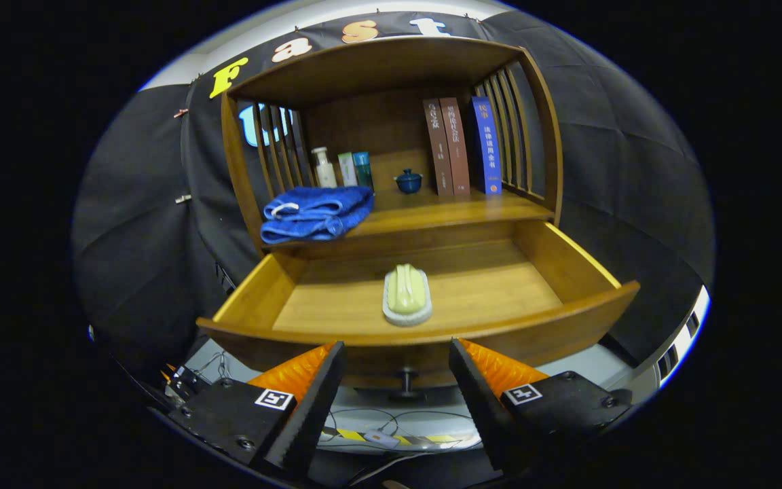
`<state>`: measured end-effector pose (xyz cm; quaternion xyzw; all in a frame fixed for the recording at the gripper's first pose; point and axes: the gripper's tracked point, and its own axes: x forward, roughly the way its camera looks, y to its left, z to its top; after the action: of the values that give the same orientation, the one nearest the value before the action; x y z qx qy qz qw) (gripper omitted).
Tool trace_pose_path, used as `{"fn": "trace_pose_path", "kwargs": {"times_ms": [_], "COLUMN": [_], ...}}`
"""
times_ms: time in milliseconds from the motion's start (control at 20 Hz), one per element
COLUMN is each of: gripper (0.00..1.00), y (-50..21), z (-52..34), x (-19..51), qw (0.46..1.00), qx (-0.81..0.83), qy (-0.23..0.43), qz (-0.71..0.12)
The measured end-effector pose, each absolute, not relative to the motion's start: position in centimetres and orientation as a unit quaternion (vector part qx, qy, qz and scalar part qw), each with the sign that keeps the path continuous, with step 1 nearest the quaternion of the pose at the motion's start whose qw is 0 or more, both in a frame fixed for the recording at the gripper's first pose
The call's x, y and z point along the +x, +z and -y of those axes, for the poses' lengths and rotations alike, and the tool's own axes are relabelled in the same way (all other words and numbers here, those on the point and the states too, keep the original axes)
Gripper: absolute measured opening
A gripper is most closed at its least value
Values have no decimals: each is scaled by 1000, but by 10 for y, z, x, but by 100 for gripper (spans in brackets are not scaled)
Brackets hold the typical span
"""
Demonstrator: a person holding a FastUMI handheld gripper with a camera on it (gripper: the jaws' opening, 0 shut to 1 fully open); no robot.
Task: Pull open the drawer, take out the items inside it, and place them on the countertop above the cabinet.
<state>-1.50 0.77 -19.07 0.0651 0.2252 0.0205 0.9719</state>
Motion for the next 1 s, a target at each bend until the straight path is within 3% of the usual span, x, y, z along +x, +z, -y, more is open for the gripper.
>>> {"fn": "trace_pose_path", "kwargs": {"times_ms": [250,800,950,1000], "gripper": [96,97,94,87], "y": [-175,-254,-272,-280], "z": [-10,-4,-3,-4], "x": [51,159,170,169], "qw": [962,883,864,856], "qx": [54,41,35,31], "qy": [27,4,6,8], "qz": [-266,-467,-502,-515]}}
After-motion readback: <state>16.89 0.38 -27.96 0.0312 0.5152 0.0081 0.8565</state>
